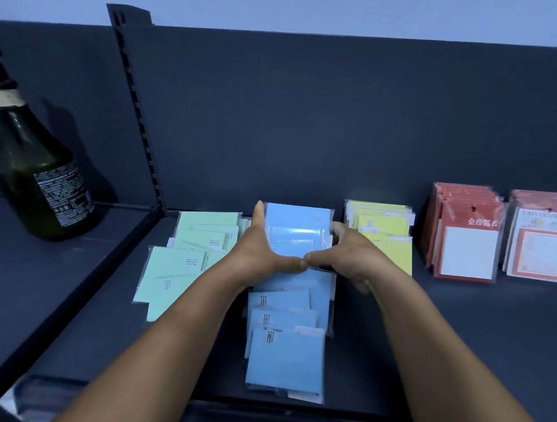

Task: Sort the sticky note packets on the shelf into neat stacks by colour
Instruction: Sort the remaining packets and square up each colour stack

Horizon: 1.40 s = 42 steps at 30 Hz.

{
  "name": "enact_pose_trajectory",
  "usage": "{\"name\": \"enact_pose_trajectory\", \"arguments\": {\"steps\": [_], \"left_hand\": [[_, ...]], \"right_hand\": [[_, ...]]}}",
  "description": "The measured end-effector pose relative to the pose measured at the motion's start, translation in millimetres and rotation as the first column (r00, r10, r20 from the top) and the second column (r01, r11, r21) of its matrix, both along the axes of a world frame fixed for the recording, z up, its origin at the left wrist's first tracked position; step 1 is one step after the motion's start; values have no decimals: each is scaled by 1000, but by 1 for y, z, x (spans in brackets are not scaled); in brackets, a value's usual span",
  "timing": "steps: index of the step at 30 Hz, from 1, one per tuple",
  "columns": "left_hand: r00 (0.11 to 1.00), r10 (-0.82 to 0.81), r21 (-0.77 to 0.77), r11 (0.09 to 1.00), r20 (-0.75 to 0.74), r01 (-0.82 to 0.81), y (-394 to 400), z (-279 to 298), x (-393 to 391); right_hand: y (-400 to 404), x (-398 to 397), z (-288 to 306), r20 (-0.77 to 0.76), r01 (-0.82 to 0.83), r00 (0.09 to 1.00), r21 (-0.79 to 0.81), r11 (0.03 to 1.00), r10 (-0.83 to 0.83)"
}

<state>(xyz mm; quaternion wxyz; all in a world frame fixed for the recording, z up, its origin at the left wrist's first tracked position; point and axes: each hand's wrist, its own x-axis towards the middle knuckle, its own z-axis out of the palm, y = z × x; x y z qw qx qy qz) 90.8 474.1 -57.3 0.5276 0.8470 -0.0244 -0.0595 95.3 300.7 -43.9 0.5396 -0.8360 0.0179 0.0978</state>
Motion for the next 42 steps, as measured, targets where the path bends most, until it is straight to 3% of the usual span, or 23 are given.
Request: {"name": "enact_pose_trajectory", "arguments": {"steps": [7, 12, 15, 17, 20, 27, 30, 36, 42], "left_hand": [[991, 30, -115, 993, 128, -16, 4, -2, -13], [987, 21, -156, 988, 157, 3, 2, -2, -17], [989, 44, -168, 986, 141, -20, 3, -5, -17], [989, 62, -182, 983, 132, -37, 3, -5, -17], [991, 68, -216, 975, 113, -42, 3, -4, -17], [993, 57, -307, 952, 106, -21, 8, -8, -18], [995, 22, -235, 972, 101, 2, 11, -12, -16], [990, 20, -143, 990, 138, 0, 11, -7, -16], [991, 13, -87, 996, 130, -1, 14, -8, -15]], "right_hand": [[-14, -17, 5, -55, -256, 966, -109, 960, 252], [-13, -28, -1, 19, -166, 986, -100, 981, 168], [-12, -38, 2, 4, -30, 1000, -203, 979, 31], [-10, -42, 1, -35, -39, 999, -252, 967, 31], [-6, -43, -6, -32, -40, 999, -150, 988, 36], [-4, -36, -10, 221, 154, 961, 81, 985, -168], [-5, -32, -5, 294, 231, 916, 170, 958, -273], [-4, -26, -3, 392, 221, 875, 199, 955, -284], [-6, -17, 3, 333, 265, 805, 540, 799, -492]]}}
